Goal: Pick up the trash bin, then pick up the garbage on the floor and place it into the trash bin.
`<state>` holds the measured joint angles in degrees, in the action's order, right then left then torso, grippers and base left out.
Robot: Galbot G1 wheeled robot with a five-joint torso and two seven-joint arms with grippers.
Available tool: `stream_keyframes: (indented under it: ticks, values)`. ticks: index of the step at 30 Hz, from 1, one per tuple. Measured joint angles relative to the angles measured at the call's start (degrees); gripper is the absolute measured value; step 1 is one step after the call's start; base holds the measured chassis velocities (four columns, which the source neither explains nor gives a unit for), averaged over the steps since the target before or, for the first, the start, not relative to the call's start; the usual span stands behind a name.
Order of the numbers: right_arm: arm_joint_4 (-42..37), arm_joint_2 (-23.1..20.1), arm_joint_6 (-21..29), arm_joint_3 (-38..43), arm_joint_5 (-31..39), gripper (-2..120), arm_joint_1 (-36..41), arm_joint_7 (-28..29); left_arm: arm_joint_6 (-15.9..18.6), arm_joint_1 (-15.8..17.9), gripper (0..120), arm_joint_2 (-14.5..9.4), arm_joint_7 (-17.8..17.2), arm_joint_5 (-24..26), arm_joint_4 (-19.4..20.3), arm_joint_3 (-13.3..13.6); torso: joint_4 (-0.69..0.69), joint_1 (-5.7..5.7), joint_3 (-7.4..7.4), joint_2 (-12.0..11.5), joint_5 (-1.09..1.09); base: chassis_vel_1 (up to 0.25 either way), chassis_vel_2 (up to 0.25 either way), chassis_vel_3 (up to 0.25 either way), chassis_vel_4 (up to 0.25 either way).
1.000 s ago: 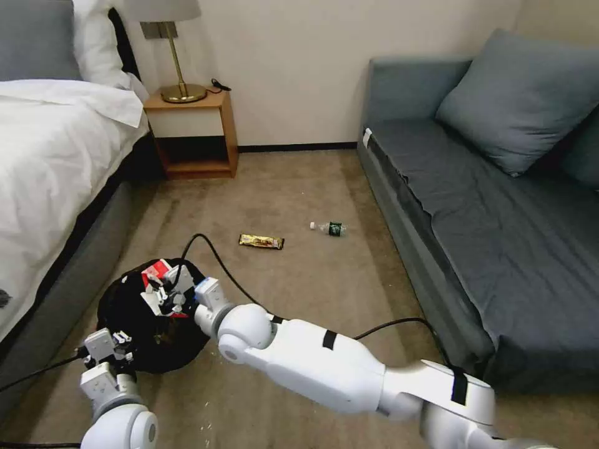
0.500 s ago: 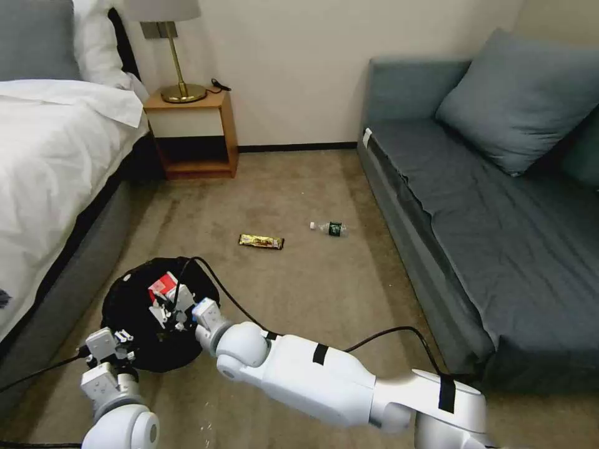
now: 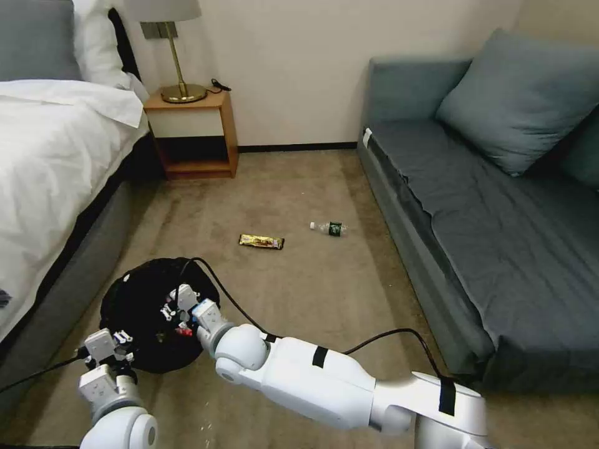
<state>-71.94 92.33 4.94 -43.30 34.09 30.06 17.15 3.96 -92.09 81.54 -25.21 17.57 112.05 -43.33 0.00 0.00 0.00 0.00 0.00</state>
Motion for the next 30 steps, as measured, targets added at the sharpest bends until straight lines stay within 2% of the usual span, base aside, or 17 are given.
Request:
stream_keyframes:
  ticks: [1, 5, 7, 8, 9, 11, 13, 15, 21, 27, 30]
  values:
    - [0.0, 0.0, 0.0, 0.0, 0.0, 47, 0.0, 0.0, 0.0, 0.0, 3, 0.0, 0.0, 0.0, 0.0, 0.0, 0.00, 0.00, 0.00, 0.0, 0.00, 0.000, 0.000, 0.000, 0.000]
    - [-2.0, -0.6, -0.7, 0.3, 0.1, 63, 0.3, 1.4, -0.4, 0.1, 3, -0.1, 0.0, 0.0, -0.3, -0.1, 0.01, 0.00, 0.00, 0.0, 0.00, 0.000, 0.000, 0.000, 0.000]
    - [-2.4, -0.8, -1.0, 0.4, 0.4, 65, 0.3, 2.0, -0.4, 0.2, 3, -0.2, 0.0, -0.1, -0.5, -0.2, 0.01, 0.00, 0.00, 0.0, 0.00, 0.000, 0.000, 0.000, 0.000]
    - [-3.8, -1.6, -1.7, 0.8, 1.8, 73, 0.3, 4.7, -0.6, 0.5, 3, -0.7, 0.0, -0.2, -1.3, -0.6, 0.00, 0.00, 0.00, 0.0, 0.00, 0.000, 0.000, 0.000, 0.000]
    - [-4.8, -2.2, -2.0, 1.5, 2.9, 77, 0.3, 6.1, -0.8, 0.7, 3, -1.0, -0.1, -0.2, -1.8, -0.9, 0.00, 0.00, 0.00, 0.0, 0.01, 0.000, 0.000, 0.000, 0.000]
    - [-5.4, -2.7, -2.2, 2.0, 3.7, 81, 0.4, 6.7, -0.9, 0.9, 3, -1.2, -0.2, -0.2, -2.2, -1.1, 0.00, 0.00, 0.00, 0.0, 0.00, 0.000, 0.000, 0.000, 0.000]
    - [-7.0, -4.3, -2.7, 4.0, 6.1, 92, 0.8, 7.2, -1.7, 1.1, 3, -1.5, -0.6, -0.4, -2.9, -1.5, 0.00, 0.00, 0.00, 0.0, 0.00, 0.000, 0.000, 0.000, 0.000]
    - [-7.5, -5.7, -3.2, 5.8, 7.4, 97, 1.2, 7.3, -2.2, 1.1, 3, -1.6, -0.7, -0.7, -3.2, -1.6, 0.00, 0.00, 0.00, 0.0, 0.01, 0.000, 0.000, 0.000, 0.000]
    - [-6.5, -9.1, -3.6, 10.2, 7.9, 100, 2.4, 7.9, -2.7, 1.0, 3, -1.8, -0.9, -1.7, -3.5, -1.4, -0.01, 0.00, 0.00, 0.0, 0.01, 0.000, 0.000, 0.000, 0.000]
    - [-0.6, -13.6, -3.0, 17.1, 3.8, 100, 6.1, 9.1, -2.8, 0.8, 3, -2.4, -1.1, -2.5, -3.2, -1.0, -0.01, 0.00, 0.00, 0.0, 0.02, 0.000, 0.000, 0.000, 0.000]
    - [0.7, -14.6, -3.3, 18.9, 2.4, 100, 7.1, 9.0, -2.8, 0.7, 3, -2.6, -1.1, -2.5, -3.0, -1.0, -0.02, 0.00, 0.00, 0.0, 0.02, 0.000, 0.000, 0.000, 0.000]
